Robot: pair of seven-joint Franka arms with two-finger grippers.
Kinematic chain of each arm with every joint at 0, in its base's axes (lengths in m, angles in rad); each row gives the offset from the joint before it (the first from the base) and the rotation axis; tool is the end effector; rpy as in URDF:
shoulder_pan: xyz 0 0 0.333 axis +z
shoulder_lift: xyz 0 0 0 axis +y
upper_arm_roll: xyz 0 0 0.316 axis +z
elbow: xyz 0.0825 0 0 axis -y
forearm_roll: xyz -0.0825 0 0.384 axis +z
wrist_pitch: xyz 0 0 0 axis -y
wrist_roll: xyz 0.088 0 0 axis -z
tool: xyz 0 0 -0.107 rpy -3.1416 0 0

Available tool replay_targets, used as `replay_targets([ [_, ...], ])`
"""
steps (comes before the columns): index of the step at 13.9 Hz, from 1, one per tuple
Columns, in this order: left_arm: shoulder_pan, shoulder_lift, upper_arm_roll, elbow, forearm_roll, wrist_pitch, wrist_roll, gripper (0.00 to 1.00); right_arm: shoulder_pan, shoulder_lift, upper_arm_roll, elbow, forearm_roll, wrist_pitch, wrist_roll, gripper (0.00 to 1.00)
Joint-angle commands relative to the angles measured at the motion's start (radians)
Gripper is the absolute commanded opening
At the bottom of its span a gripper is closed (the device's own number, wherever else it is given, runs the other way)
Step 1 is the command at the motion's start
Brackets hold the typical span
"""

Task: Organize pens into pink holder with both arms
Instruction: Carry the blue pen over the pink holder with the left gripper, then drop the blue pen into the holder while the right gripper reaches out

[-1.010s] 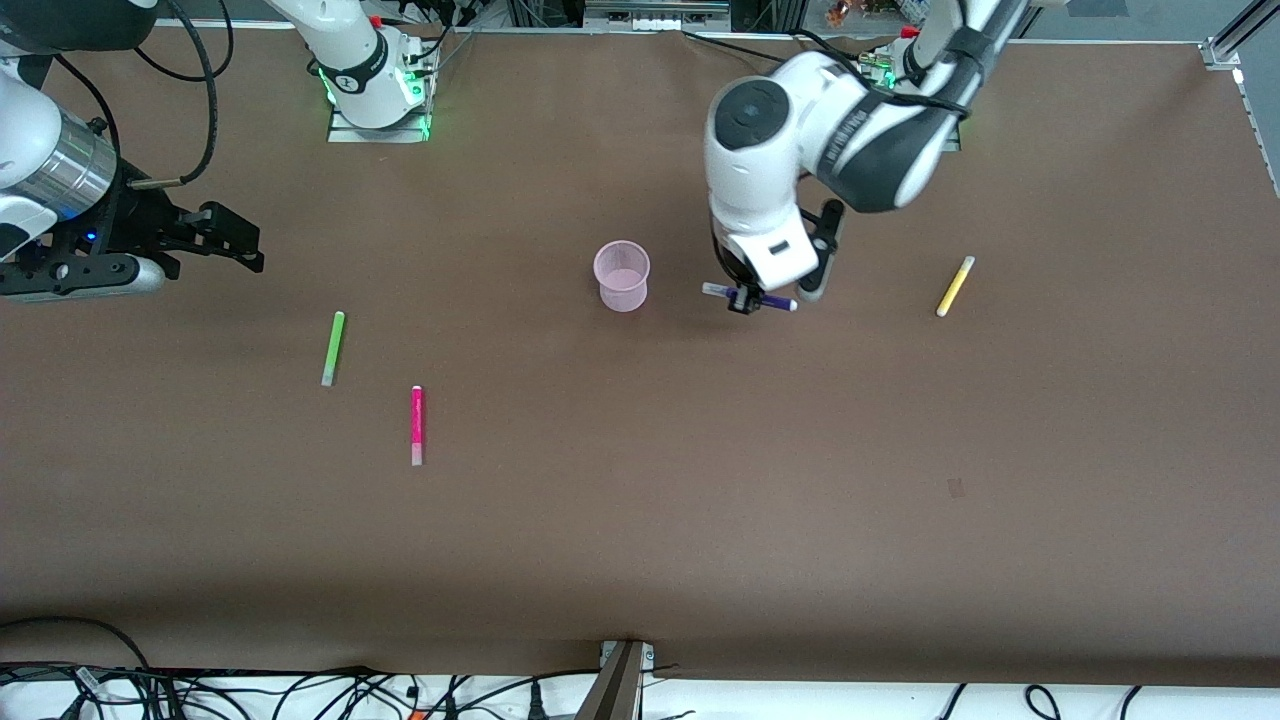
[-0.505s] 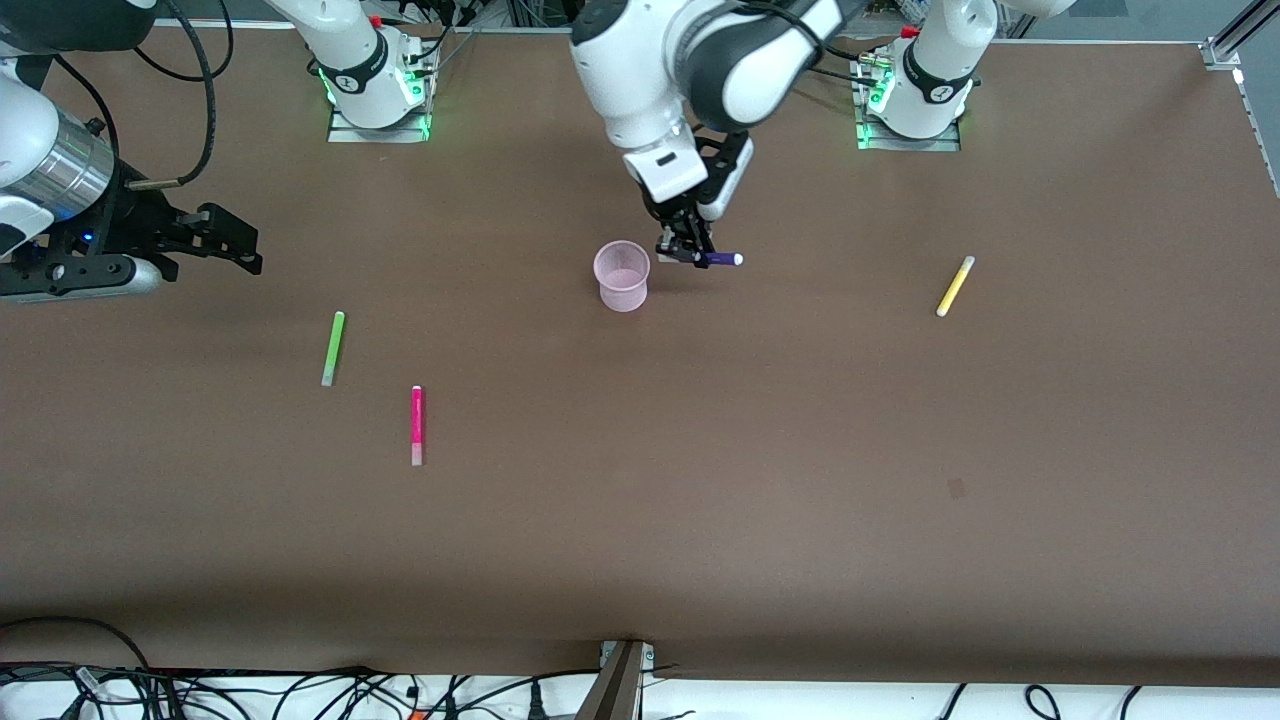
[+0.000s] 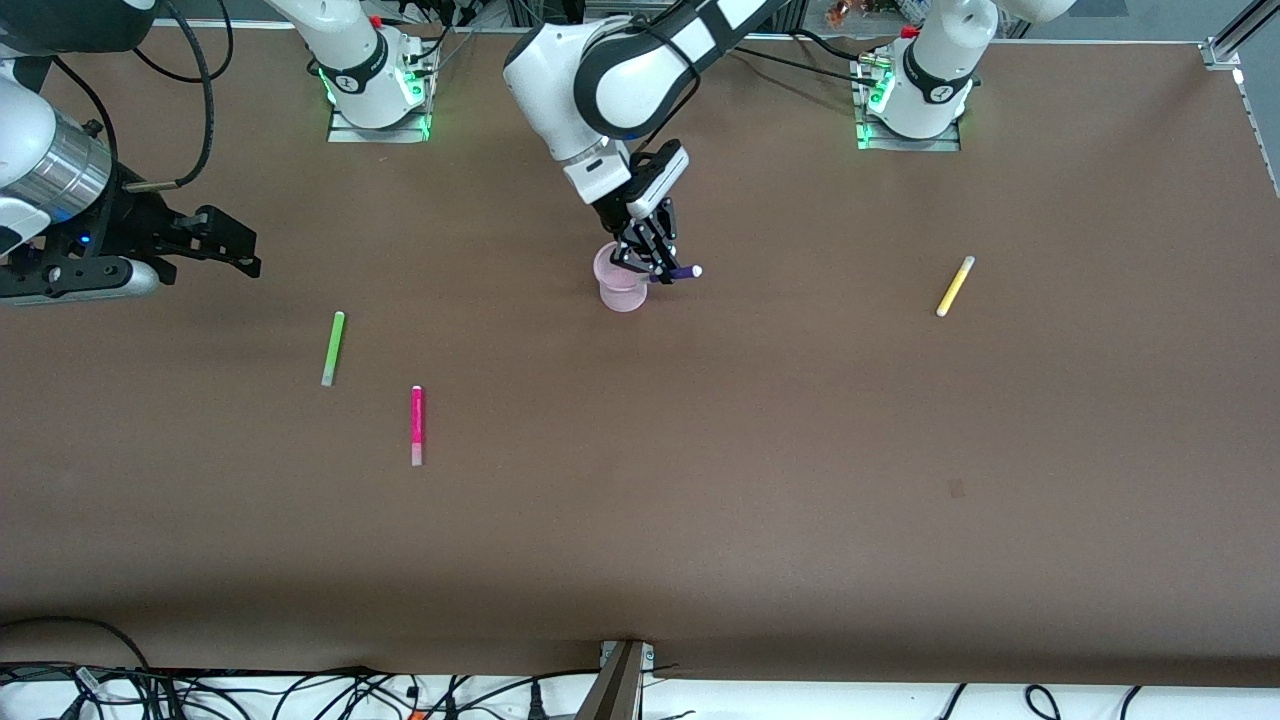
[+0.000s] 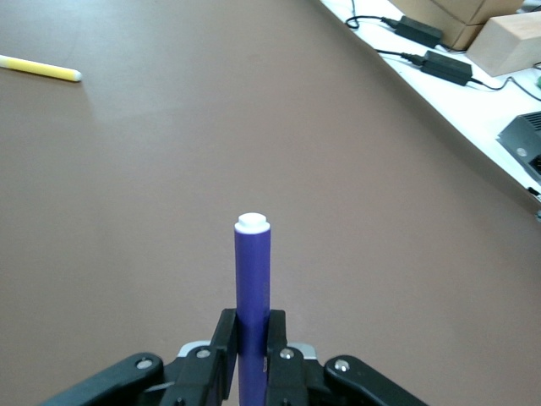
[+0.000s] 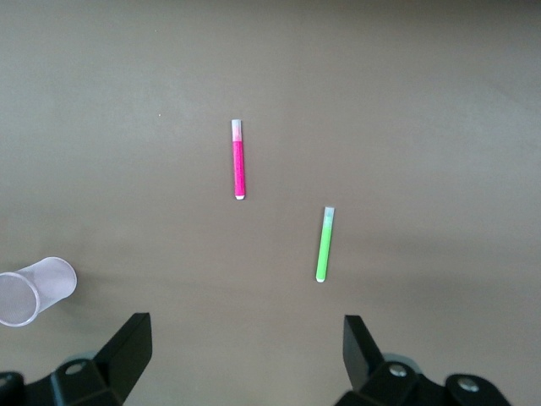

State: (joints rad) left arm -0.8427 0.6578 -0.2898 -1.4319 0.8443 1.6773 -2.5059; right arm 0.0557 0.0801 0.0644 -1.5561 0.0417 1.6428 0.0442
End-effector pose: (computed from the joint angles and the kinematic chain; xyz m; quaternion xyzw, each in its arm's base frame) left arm 0.3885 -0.5710 0.3104 -0.7885 -0.5039 -0.3399 0.0945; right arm 0.5802 0.0728 0.5924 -0.9991 -0.0364 -0.0015 0.0236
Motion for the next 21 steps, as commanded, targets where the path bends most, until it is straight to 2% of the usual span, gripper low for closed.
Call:
replay_targets([
  [1, -0.114, 0.075, 0.091, 0.097, 0.050, -0.042, -0.007, 0.00, -0.011, 0.021, 0.008, 0.025, 0.003, -0.009, -0.004, 1.00],
  [3, -0.177, 0.088, 0.155, 0.105, 0.047, -0.042, -0.004, 0.00, -0.011, 0.049, 0.008, 0.024, -0.009, -0.009, -0.003, 1.00],
  [6, -0.205, 0.094, 0.155, 0.113, 0.021, -0.045, -0.008, 0.00, -0.010, 0.093, 0.008, 0.024, -0.048, -0.012, -0.007, 1.00],
  [8, -0.213, 0.097, 0.156, 0.113, -0.013, -0.056, -0.008, 0.00, -0.008, 0.095, 0.011, 0.024, -0.046, -0.014, -0.013, 1.00],
  [16, -0.239, 0.118, 0.156, 0.113, -0.011, -0.076, -0.005, 0.00, 0.003, 0.101, 0.012, 0.021, -0.046, -0.028, -0.009, 1.00],
  [17, -0.240, 0.118, 0.156, 0.113, -0.013, -0.088, -0.005, 0.06, 0.004, 0.101, 0.012, 0.021, -0.046, -0.028, -0.009, 1.00],
  [18, -0.240, 0.115, 0.156, 0.114, -0.014, -0.109, -0.007, 0.27, 0.004, 0.101, 0.012, 0.021, -0.045, -0.028, -0.007, 1.00],
  [19, -0.240, 0.112, 0.156, 0.116, -0.014, -0.119, -0.005, 0.67, 0.003, 0.101, 0.012, 0.021, -0.045, -0.028, -0.007, 1.00],
  [20, -0.239, 0.109, 0.155, 0.114, -0.014, -0.123, 0.001, 0.75, 0.004, 0.101, 0.012, 0.021, -0.045, -0.028, -0.007, 1.00],
  [21, -0.239, 0.108, 0.156, 0.114, -0.014, -0.125, 0.002, 0.87, 0.003, 0.101, 0.012, 0.021, -0.045, -0.028, -0.007, 1.00],
])
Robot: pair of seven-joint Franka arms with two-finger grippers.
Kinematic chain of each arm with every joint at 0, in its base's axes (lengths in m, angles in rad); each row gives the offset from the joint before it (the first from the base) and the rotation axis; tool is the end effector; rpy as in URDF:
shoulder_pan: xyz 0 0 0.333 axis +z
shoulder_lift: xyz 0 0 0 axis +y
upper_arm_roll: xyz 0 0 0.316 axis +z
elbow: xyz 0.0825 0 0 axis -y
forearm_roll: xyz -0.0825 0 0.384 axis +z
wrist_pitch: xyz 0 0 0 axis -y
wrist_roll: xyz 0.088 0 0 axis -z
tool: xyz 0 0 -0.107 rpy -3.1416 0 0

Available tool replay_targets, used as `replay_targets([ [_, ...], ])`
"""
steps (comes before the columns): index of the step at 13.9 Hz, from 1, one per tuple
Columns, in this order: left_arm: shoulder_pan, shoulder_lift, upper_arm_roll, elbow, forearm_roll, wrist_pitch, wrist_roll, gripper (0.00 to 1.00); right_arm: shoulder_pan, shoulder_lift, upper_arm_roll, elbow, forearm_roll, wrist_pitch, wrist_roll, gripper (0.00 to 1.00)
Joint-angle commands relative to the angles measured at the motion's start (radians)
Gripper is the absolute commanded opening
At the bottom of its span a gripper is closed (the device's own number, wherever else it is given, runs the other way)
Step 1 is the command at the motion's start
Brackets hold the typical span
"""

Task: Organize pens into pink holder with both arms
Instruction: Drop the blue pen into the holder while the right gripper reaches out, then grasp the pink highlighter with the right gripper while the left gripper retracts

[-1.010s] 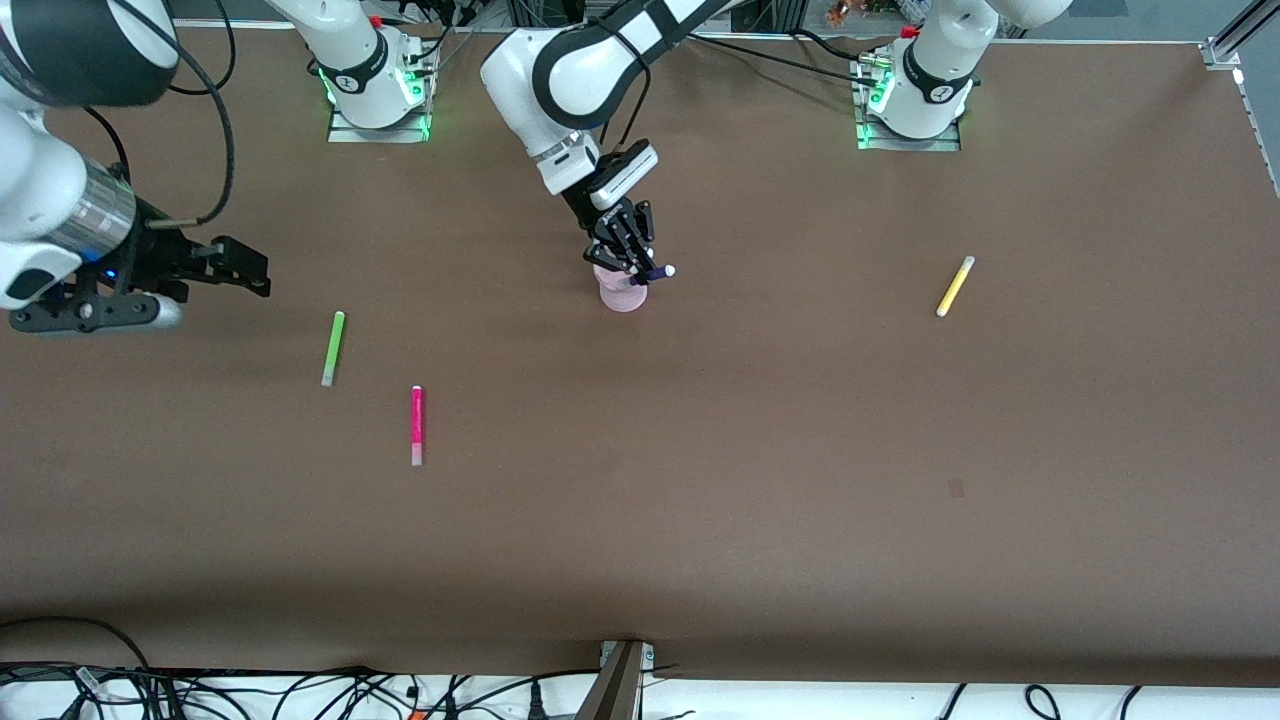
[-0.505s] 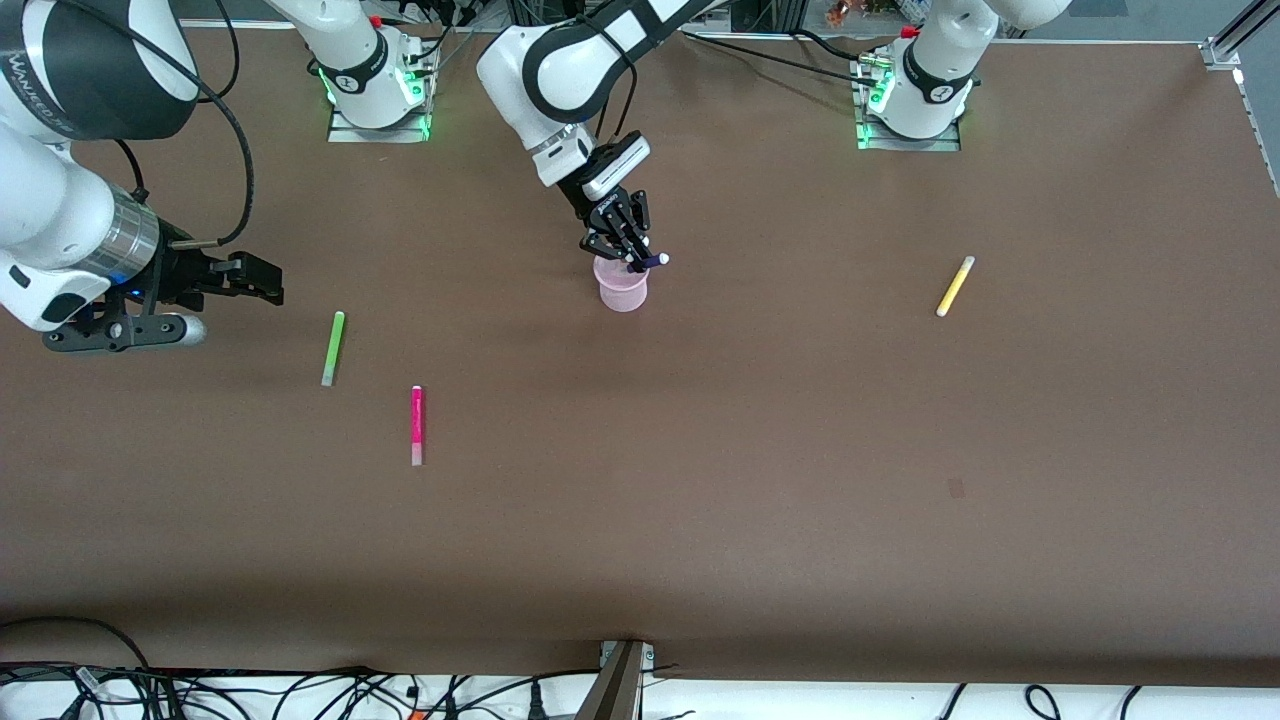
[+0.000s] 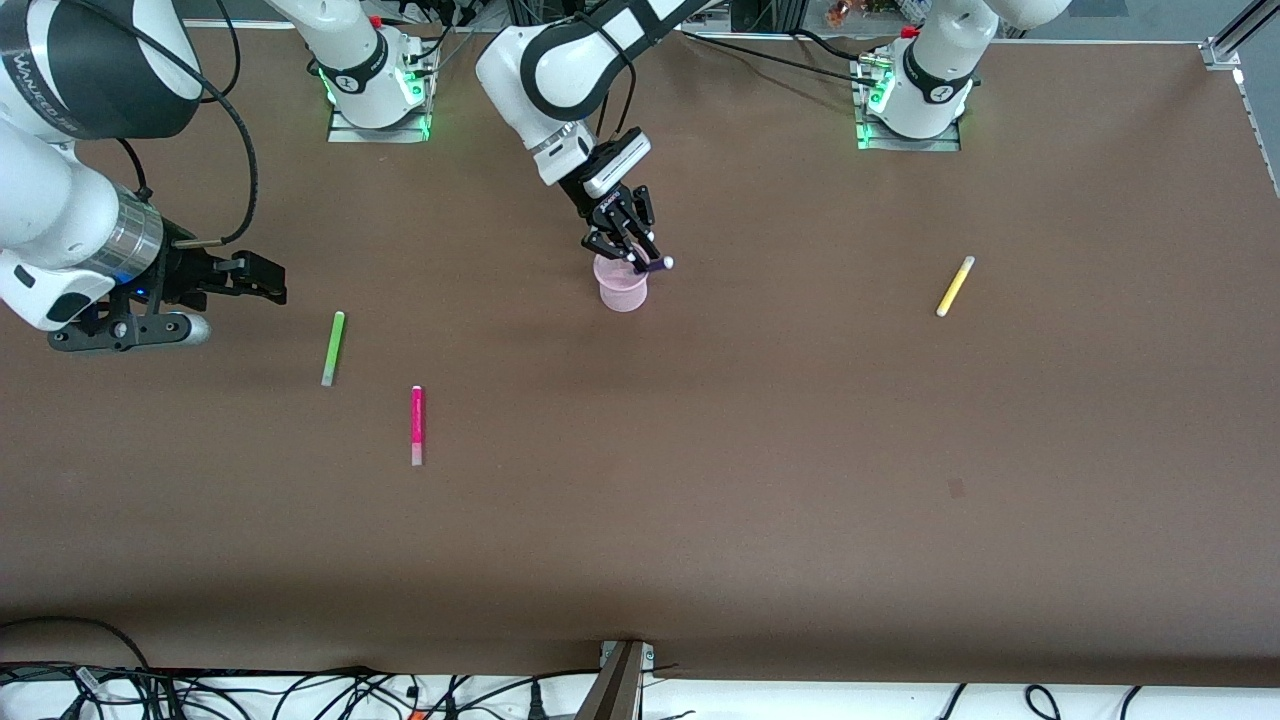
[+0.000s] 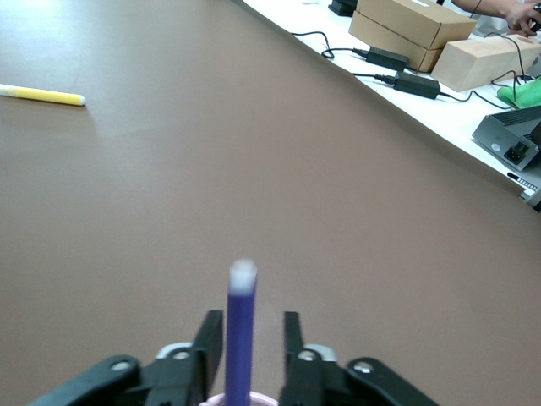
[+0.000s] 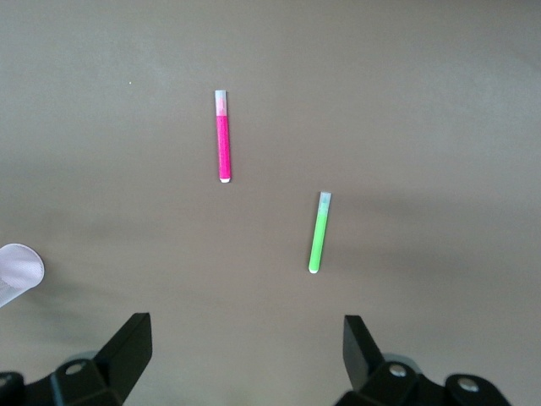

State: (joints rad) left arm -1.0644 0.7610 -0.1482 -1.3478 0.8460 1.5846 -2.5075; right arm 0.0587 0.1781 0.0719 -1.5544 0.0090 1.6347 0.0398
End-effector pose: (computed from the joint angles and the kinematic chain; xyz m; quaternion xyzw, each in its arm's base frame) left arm 0.3355 -0.6084 0.2690 -0.7829 -0.4613 -0.3978 0.1267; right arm 0.6016 0.0767 0.5342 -0.9978 -0.0446 0.0494 0.0067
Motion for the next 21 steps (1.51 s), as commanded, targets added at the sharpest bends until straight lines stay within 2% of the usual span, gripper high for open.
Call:
replay_targets([
  [1, -0.017, 0.003, 0.015, 0.032, -0.015, -0.032, 0.007, 0.96, 0.001, 0.003, 0.006, 0.019, -0.012, -0.019, -0.001, 1.00],
  [3, 0.001, -0.037, 0.012, 0.032, -0.028, -0.034, 0.039, 0.97, 0.000, 0.003, 0.005, 0.019, -0.012, -0.019, -0.003, 1.00],
  [5, 0.059, -0.122, 0.015, 0.030, -0.114, -0.034, 0.138, 0.97, -0.002, 0.004, 0.005, 0.020, -0.014, -0.018, -0.004, 1.00],
  [9, 0.251, -0.308, 0.003, 0.027, -0.344, -0.031, 0.457, 1.00, -0.002, 0.043, 0.005, 0.002, -0.009, -0.068, 0.000, 1.00],
  [11, 0.340, -0.379, 0.003, 0.024, -0.450, -0.031, 0.621, 1.00, 0.015, 0.047, 0.006, -0.039, -0.006, -0.029, 0.012, 1.00],
  [13, 0.443, -0.433, 0.003, 0.024, -0.536, -0.031, 0.775, 1.00, 0.059, 0.064, 0.008, -0.132, -0.001, 0.095, 0.057, 1.00],
  [16, 0.588, -0.494, 0.003, 0.010, -0.636, -0.035, 1.031, 1.00, 0.113, 0.092, 0.009, -0.326, 0.011, 0.383, 0.111, 1.00],
  [21, 0.845, -0.583, 0.003, -0.016, -0.768, -0.144, 1.589, 1.00, 0.115, 0.302, 0.008, -0.345, 0.009, 0.655, 0.111, 0.95],
])
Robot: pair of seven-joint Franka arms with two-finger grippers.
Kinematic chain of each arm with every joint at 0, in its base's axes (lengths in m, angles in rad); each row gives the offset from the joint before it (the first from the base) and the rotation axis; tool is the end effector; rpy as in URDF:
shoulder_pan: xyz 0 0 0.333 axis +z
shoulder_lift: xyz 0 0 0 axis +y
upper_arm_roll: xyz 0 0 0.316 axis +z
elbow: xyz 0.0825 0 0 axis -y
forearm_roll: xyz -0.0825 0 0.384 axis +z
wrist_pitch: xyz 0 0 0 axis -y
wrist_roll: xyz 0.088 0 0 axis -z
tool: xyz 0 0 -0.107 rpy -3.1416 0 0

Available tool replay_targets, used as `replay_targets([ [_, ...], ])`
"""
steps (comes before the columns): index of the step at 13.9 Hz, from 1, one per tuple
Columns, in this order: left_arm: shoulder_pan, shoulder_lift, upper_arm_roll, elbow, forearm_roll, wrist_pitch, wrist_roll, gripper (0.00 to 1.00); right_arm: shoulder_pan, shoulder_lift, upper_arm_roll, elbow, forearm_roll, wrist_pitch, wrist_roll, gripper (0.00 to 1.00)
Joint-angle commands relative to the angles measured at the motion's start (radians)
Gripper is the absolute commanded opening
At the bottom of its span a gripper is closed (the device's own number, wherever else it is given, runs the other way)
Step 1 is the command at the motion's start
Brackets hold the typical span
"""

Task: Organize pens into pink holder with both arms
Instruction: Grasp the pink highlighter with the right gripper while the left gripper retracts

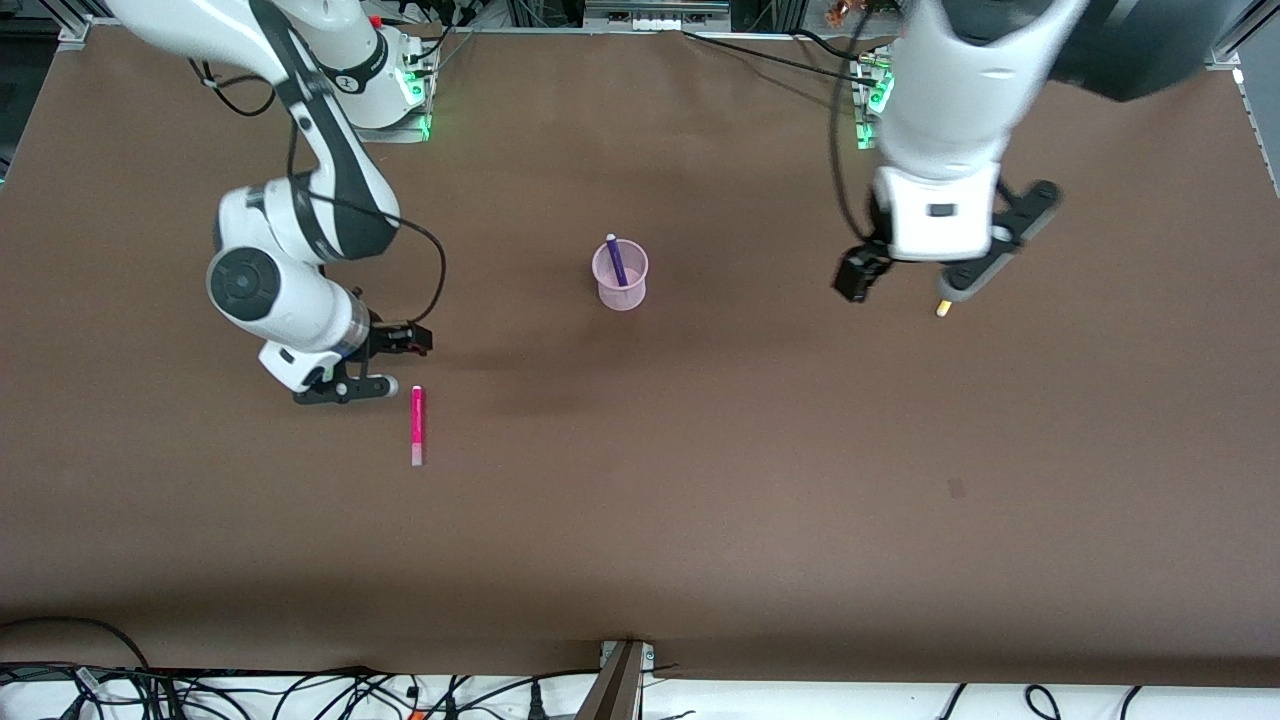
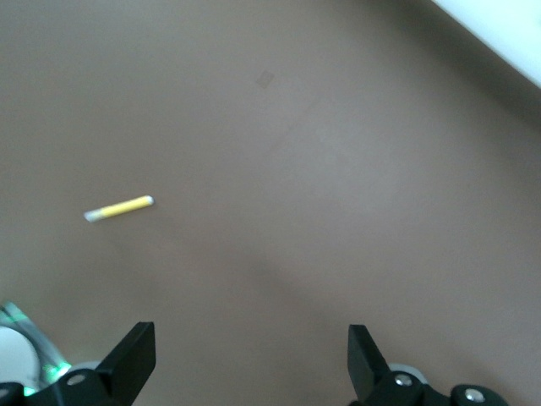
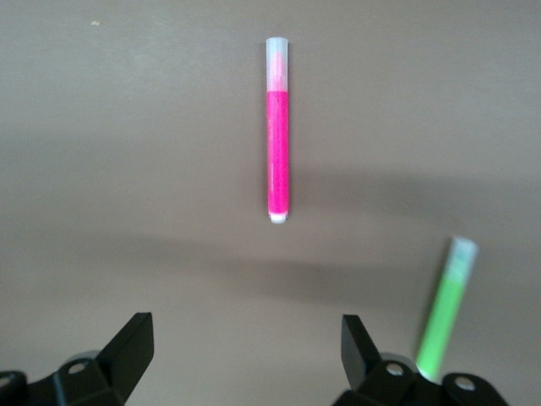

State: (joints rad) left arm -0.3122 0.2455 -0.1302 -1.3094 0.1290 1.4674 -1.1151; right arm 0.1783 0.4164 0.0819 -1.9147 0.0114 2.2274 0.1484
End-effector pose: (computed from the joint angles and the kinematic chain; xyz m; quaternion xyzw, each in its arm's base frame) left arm 0.5687 -0.2411 0.5954 -0.9403 -0.3342 -0.0036 0.0646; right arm 0.5947 0.1564 0.2691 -0.9972 -0.0495 0.0544 0.0102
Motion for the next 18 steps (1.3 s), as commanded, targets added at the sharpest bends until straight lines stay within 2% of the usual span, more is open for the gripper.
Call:
replay_targets([
  [1, 0.137, -0.071, -0.016, -0.063, -0.057, -0.044, 0.324, 1.00, -0.010, 0.085, -0.002, 0.019, 0.007, 0.087, 0.002, 0.91],
  [5, 0.261, -0.072, -0.014, -0.122, -0.063, -0.052, 0.685, 1.00, -0.014, 0.157, -0.002, 0.022, 0.005, 0.201, -0.007, 0.79],
  [9, 0.416, -0.081, -0.016, -0.172, -0.138, -0.016, 0.976, 1.00, -0.014, 0.191, -0.002, 0.031, 0.005, 0.250, -0.003, 0.56],
  [10, 0.438, -0.095, -0.016, -0.215, -0.140, 0.025, 1.024, 1.00, -0.014, 0.194, -0.002, 0.028, 0.005, 0.252, -0.004, 0.47],
  [14, 0.447, -0.202, -0.014, -0.491, -0.140, 0.290, 1.075, 1.00, -0.014, 0.206, -0.002, 0.031, 0.007, 0.247, 0.002, 0.00],
  [18, 0.435, -0.190, -0.016, -0.462, -0.137, 0.289, 1.086, 1.00, 0.010, 0.191, 0.007, 0.052, 0.012, 0.181, 0.086, 0.00],
])
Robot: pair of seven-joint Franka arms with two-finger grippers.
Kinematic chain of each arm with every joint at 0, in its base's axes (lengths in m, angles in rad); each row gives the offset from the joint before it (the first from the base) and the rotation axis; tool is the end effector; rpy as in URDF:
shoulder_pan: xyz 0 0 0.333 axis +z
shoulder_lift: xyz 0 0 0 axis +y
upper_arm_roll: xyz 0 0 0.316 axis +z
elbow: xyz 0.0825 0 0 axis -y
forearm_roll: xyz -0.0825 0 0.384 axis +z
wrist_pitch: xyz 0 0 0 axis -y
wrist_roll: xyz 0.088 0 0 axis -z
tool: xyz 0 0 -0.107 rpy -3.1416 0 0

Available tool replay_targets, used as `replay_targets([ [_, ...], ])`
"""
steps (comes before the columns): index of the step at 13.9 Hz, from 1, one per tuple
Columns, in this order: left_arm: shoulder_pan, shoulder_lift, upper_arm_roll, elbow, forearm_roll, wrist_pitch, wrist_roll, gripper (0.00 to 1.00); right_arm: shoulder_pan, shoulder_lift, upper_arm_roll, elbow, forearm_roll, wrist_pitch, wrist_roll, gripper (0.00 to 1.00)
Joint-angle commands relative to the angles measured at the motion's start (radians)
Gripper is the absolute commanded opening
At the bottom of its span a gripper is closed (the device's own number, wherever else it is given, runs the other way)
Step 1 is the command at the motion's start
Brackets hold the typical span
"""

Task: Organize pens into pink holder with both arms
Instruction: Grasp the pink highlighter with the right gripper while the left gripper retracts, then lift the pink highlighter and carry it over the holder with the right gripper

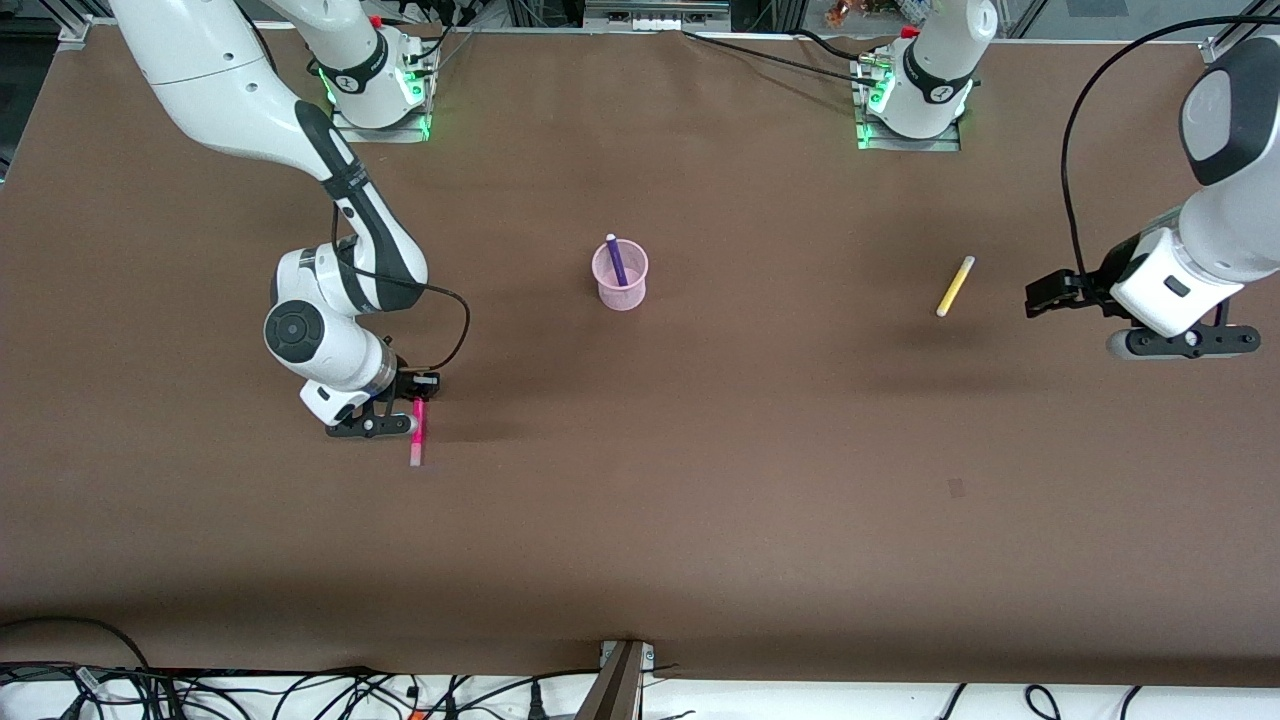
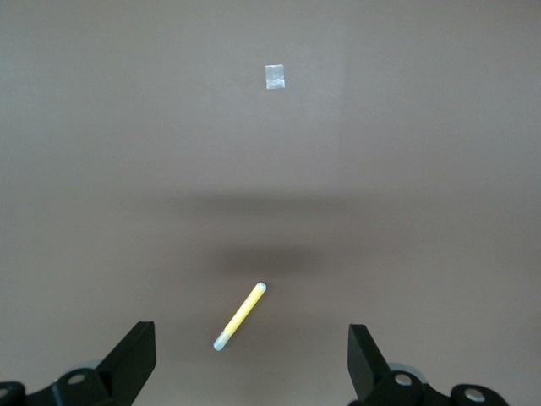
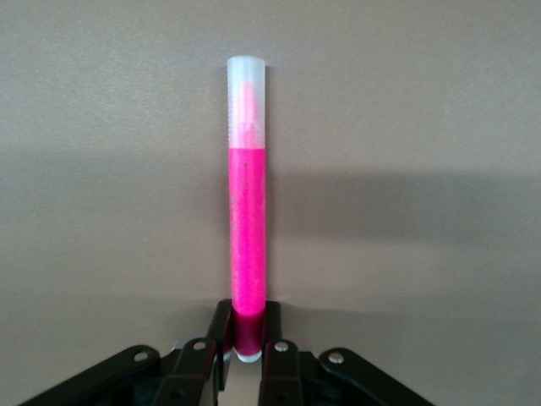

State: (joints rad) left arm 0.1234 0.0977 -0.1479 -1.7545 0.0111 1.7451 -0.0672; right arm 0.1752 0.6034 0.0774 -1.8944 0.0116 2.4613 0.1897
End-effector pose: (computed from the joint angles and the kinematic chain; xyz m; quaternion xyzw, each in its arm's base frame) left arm 0.5805 -0.0105 0.4969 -0.9984 -0.0200 0.0530 0.0006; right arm 0.6085 0.1552 0.1797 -0.9993 -0.0204 0.0227 0.0212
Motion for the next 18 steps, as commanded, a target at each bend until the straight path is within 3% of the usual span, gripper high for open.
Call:
replay_targets([
  [1, -0.002, -0.041, 0.002, 0.003, -0.019, 0.011, 0.044, 1.00, 0.012, -0.011, 0.042, 0.061, 0.025, -0.129, 0.080, 0.00],
  [4, -0.005, -0.038, -0.013, 0.046, -0.019, -0.008, 0.044, 1.00, 0.012, -0.048, 0.137, 0.178, 0.154, -0.413, 0.224, 0.00],
  [7, -0.007, -0.038, -0.018, 0.085, -0.019, -0.047, 0.044, 1.00, 0.012, -0.102, 0.192, 0.189, 0.333, -0.537, 0.301, 0.00],
  [9, -0.013, -0.030, -0.021, 0.105, -0.019, -0.068, 0.037, 1.00, 0.012, -0.122, 0.249, 0.189, 0.440, -0.545, 0.452, 0.00],
  [12, -0.016, -0.024, -0.039, 0.144, -0.013, -0.122, 0.030, 1.00, 0.016, -0.117, 0.347, 0.198, 0.530, -0.461, 0.794, 0.00],
  [15, -0.016, -0.023, -0.039, 0.159, -0.011, -0.121, 0.032, 1.00, 0.108, -0.093, 0.357, 0.195, 0.563, -0.377, 1.061, 0.00],
  [18, -0.014, -0.021, -0.039, 0.161, -0.011, -0.118, 0.033, 1.00, 0.177, -0.079, 0.357, 0.189, 0.620, -0.331, 1.116, 0.00],
])
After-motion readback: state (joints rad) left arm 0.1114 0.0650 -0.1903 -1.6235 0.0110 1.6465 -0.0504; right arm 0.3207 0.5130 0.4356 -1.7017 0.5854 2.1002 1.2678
